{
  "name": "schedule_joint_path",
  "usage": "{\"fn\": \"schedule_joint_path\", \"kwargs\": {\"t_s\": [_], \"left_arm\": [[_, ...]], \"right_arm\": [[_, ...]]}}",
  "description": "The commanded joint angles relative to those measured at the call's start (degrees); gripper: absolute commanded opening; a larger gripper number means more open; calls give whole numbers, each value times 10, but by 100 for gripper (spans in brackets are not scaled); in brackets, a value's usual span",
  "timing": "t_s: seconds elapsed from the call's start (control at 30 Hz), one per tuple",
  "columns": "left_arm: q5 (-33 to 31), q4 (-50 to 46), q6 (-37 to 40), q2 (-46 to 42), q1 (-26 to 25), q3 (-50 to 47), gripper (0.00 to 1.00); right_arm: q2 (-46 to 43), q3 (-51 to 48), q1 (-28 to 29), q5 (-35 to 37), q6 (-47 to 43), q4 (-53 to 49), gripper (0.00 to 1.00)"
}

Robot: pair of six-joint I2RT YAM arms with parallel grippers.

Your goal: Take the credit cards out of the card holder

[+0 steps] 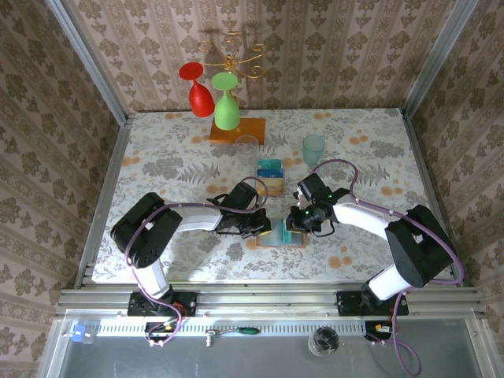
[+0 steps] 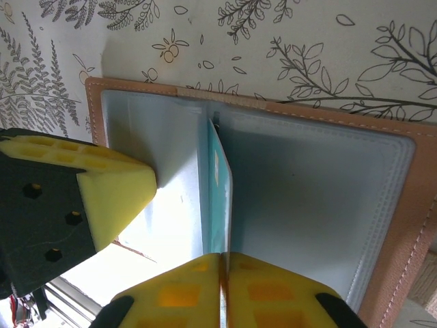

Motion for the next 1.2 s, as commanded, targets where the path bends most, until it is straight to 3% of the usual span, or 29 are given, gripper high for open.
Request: {"fn": "schedule_joint_path", "kwargs": {"t_s": [0.0, 0.43, 0.73, 0.93, 1.17], "left_arm": [[-3, -20, 0, 10, -3, 1, 0], [-5, -15, 7, -18, 17, -32, 0], [10, -1, 21, -55, 45, -70, 0], [19, 0, 33, -75, 59, -85, 1], [21, -9, 37, -97, 65, -81, 6]], "right_arm": [[10, 14, 4, 14, 4, -2, 5], [-25, 57, 4, 45, -21, -63, 2], [-16, 116, 3, 56, -88, -115, 0], [6, 171, 3, 90, -209, -158, 0], [73, 278, 0, 117, -442, -260, 0]]}}
